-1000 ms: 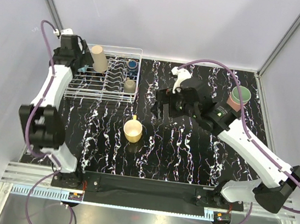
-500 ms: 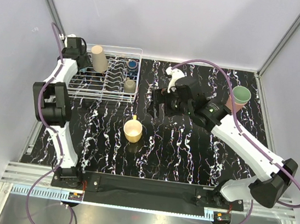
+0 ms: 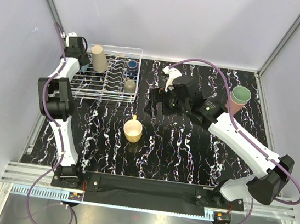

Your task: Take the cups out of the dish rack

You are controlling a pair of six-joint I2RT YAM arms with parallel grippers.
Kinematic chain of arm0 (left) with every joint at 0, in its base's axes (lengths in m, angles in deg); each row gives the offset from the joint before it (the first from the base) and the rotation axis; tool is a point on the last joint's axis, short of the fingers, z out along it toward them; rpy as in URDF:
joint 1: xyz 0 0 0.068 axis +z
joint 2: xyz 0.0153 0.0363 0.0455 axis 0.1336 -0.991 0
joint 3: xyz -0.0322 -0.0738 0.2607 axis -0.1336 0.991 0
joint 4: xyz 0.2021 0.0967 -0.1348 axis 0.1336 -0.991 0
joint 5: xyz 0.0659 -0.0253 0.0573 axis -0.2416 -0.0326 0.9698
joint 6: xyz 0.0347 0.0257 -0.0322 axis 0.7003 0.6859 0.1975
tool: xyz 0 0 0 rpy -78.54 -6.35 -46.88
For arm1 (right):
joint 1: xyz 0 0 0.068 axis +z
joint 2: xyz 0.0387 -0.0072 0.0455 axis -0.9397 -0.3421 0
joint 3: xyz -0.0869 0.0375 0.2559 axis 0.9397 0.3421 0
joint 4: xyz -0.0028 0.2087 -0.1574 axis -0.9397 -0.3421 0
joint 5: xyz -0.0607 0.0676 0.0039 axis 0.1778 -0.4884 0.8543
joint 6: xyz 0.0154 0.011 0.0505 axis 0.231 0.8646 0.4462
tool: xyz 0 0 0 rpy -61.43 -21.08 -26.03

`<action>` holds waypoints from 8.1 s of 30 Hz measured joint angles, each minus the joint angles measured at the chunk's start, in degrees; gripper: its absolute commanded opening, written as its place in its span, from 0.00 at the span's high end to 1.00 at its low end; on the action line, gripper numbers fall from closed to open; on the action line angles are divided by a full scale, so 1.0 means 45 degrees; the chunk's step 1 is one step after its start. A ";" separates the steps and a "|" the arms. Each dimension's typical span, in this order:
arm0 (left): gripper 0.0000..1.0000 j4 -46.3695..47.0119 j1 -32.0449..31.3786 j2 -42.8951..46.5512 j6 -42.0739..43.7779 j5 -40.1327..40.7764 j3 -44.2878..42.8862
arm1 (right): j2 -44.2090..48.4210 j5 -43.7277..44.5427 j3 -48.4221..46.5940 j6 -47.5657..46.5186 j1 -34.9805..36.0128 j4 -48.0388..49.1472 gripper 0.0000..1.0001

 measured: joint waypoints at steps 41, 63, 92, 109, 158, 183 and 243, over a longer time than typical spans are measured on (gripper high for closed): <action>1.00 -0.1889 0.0049 0.2040 -0.0452 -0.0913 0.1253 | -0.0005 -0.0772 0.0146 0.0486 -0.0253 0.0495 0.00; 1.00 -0.2327 -0.0991 0.9058 -0.3536 -0.5935 0.4940 | -0.1331 -0.1943 0.0092 0.4041 -0.1651 0.3827 0.01; 1.00 0.4099 -0.4410 1.1006 -1.0127 -1.0919 0.9403 | -0.3419 -0.4022 0.1749 0.7208 -0.2628 1.2721 0.30; 0.31 0.5576 -0.4954 1.1171 -1.1142 -1.1332 1.0112 | -0.3133 -0.4964 0.2472 0.6577 -0.2890 1.3911 1.00; 0.06 -0.1117 -0.5158 1.3508 -0.4036 -0.7227 0.8655 | -0.3589 0.1054 0.2157 0.0243 -0.2958 -0.3279 0.91; 0.05 -0.2045 -0.5158 1.3401 -0.2739 -0.4993 0.7723 | -0.3225 0.1350 -0.0423 0.0262 -0.2885 -0.4211 0.20; 0.08 0.0903 -0.1506 -0.0131 0.2220 -0.2487 -0.0991 | -0.0583 -0.1239 0.0248 -0.0393 -0.2861 -0.0233 0.00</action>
